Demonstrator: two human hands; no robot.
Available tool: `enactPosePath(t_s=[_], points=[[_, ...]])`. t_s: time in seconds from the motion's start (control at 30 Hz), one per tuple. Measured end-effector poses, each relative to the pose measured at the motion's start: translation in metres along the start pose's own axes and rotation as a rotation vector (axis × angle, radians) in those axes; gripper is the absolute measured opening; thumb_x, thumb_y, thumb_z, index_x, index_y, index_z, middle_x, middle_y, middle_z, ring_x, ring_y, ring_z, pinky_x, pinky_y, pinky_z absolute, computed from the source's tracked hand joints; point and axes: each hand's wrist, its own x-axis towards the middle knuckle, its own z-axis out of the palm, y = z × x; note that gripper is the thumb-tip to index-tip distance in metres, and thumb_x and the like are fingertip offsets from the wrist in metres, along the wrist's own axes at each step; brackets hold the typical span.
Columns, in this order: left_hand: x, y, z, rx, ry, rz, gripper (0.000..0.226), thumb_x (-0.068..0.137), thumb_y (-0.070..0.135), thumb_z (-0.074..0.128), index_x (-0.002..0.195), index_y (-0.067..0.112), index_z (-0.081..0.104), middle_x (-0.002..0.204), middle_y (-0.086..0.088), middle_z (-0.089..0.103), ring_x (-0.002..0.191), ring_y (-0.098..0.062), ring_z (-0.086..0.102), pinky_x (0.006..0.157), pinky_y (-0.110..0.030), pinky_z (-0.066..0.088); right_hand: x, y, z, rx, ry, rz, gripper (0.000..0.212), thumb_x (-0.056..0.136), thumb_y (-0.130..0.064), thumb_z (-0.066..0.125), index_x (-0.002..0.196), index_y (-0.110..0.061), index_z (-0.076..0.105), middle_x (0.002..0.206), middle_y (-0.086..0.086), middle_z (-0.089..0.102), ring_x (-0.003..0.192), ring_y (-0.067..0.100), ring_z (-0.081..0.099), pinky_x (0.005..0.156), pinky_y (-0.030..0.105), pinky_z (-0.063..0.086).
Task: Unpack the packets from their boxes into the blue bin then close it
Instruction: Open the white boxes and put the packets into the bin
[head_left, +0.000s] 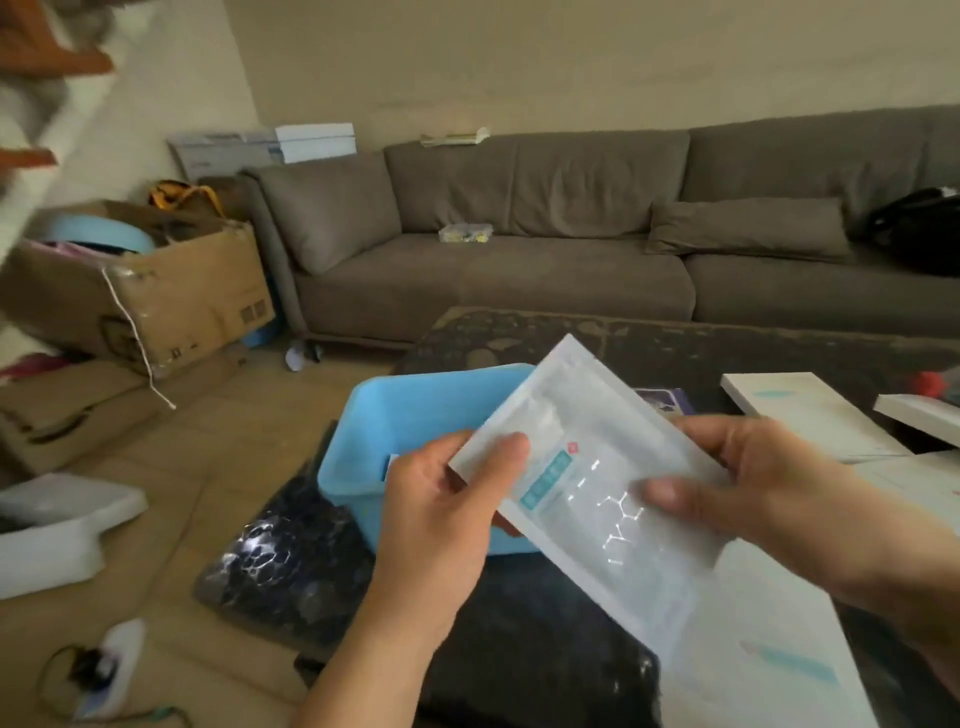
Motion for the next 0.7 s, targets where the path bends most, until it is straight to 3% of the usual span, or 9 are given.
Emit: enactPosePath(t_s=[0.07,0.13,0.2,0.27,0.37,0.5,0.7], points=[[0.012,0.004,-0.016,0.088,0.211,0.19,0.032,0.085,0.052,0.065,0.085,0.02,0.069,0.086,0.008,0.075,0.082,-0.014,0.073,0.061,-0.024,0.057,0.027,-0.027,-0.002,-0.096,0.059,-0.116,0.023,0.077,-0.022,0.071,0.1,-0.02,0.072,0.091,-0.002,0.078,0.081,0.017,0.075,0.072,0.034,0.061],[0.025,0.003,-0.034,0.092,0.399,0.356,0.023,0.091,0.04,0.056,0.085,0.02,0.064,0.082,0.008,0.072,0.079,-0.012,0.07,0.067,-0.024,0.057,0.063,-0.051,-0.004,-0.203,0.12,-0.234,0.014,0.081,-0.02,0.073,0.094,-0.02,0.071,0.083,0.0,0.077,0.075,0.015,0.074,0.066,0.031,0.06],[0.039,-0.001,-0.051,0.059,0.569,0.363,0.014,0.089,0.032,0.054,0.089,0.021,0.063,0.084,0.012,0.071,0.083,-0.009,0.067,0.073,-0.019,0.054,0.104,-0.067,0.0,-0.418,0.111,-0.288,0.007,0.084,-0.019,0.074,0.089,-0.023,0.069,0.077,0.0,0.073,0.068,0.013,0.07,0.059,0.023,0.055],[0.049,-0.005,-0.063,0.055,0.68,0.26,0.008,0.094,0.025,0.057,0.097,0.023,0.064,0.092,0.013,0.069,0.089,-0.002,0.064,0.069,-0.009,0.049,0.143,-0.071,0.011,-0.725,0.026,-0.281,0.007,0.086,-0.023,0.073,0.092,-0.023,0.07,0.083,-0.004,0.069,0.072,0.012,0.064,0.063,0.023,0.049],[0.06,-0.013,-0.072,-0.017,0.74,0.058,0.014,0.096,0.024,0.058,0.109,0.022,0.064,0.103,0.014,0.064,0.098,-0.003,0.061,0.066,-0.012,0.045,0.188,-0.055,0.038,-0.828,-0.2,-0.133,0.007,0.086,-0.022,0.073,0.09,-0.025,0.069,0.091,0.003,0.071,0.079,0.017,0.067,0.072,0.033,0.056],[0.068,-0.012,-0.076,-0.058,0.759,-0.038,0.013,0.095,0.026,0.06,0.107,0.026,0.065,0.107,0.014,0.066,0.101,-0.003,0.061,0.072,-0.019,0.042,0.214,-0.029,0.067,-0.739,-0.43,0.086,0.016,0.087,-0.014,0.072,0.098,-0.024,0.066,0.087,0.003,0.071,0.069,0.019,0.071,0.051,0.03,0.057],[0.071,-0.012,-0.074,-0.056,0.736,-0.05,0.015,0.094,0.026,0.061,0.109,0.025,0.065,0.11,0.013,0.065,0.103,-0.005,0.061,0.072,-0.019,0.043,0.22,-0.006,0.092,-0.858,-0.411,0.144,0.027,0.085,-0.023,0.075,0.107,-0.019,0.061,0.093,0.004,0.063,0.069,0.023,0.069,0.045,0.027,0.055]])
